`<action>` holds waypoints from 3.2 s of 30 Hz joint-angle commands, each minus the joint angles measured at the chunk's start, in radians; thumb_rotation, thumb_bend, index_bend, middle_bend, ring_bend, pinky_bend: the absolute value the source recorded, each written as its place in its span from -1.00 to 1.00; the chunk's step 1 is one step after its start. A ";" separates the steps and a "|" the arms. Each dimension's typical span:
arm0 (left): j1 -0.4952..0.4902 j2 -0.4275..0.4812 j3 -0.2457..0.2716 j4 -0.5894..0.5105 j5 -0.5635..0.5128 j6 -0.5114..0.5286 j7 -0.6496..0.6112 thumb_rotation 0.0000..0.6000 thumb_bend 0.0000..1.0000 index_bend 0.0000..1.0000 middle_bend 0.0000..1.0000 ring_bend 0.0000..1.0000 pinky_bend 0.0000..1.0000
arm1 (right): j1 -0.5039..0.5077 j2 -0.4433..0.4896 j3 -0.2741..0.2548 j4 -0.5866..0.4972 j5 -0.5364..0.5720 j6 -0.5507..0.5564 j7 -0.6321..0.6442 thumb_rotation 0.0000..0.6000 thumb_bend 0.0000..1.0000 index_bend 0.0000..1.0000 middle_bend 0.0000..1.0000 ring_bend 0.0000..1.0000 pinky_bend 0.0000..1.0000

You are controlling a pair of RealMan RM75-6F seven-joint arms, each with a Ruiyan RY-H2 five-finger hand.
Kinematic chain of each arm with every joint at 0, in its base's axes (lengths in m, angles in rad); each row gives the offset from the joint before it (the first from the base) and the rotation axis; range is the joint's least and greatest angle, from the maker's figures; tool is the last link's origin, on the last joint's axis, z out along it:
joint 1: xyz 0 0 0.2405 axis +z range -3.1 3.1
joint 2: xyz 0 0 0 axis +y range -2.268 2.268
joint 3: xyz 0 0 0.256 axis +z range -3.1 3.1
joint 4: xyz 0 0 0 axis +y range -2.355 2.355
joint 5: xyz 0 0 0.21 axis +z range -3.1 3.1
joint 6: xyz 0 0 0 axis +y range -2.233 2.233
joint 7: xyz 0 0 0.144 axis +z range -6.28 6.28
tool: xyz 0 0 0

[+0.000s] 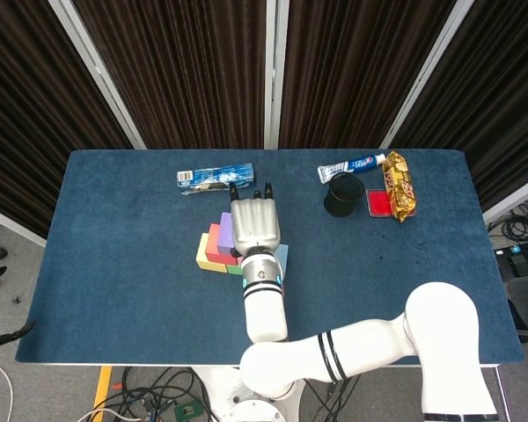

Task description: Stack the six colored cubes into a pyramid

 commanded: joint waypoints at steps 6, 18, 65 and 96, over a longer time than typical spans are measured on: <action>0.000 0.010 0.006 -0.007 0.011 0.000 -0.021 1.00 -1.00 -0.76 -0.78 -1.00 -0.73 | -0.003 -0.003 0.011 -0.002 0.000 0.006 -0.009 1.00 -0.88 -1.00 0.50 -0.61 -1.00; 0.001 0.012 0.007 -0.006 0.009 -0.004 -0.028 1.00 -1.00 -0.76 -0.78 -1.00 -0.73 | -0.005 -0.013 0.026 0.010 0.009 0.001 -0.022 1.00 -0.87 -1.00 0.50 -0.61 -1.00; -0.001 0.003 0.007 0.023 0.000 -0.022 -0.063 1.00 -1.00 -0.76 -0.78 -1.00 -0.73 | -0.017 -0.023 0.063 0.069 0.070 -0.082 -0.053 1.00 -0.96 -1.00 -0.28 -0.80 -1.00; -0.011 0.030 0.003 -0.030 -0.004 -0.034 -0.008 1.00 -1.00 -0.75 -0.78 -1.00 -0.73 | -0.091 0.142 0.125 -0.091 0.210 -0.140 -0.097 1.00 -1.00 -1.00 -0.87 -1.00 -1.00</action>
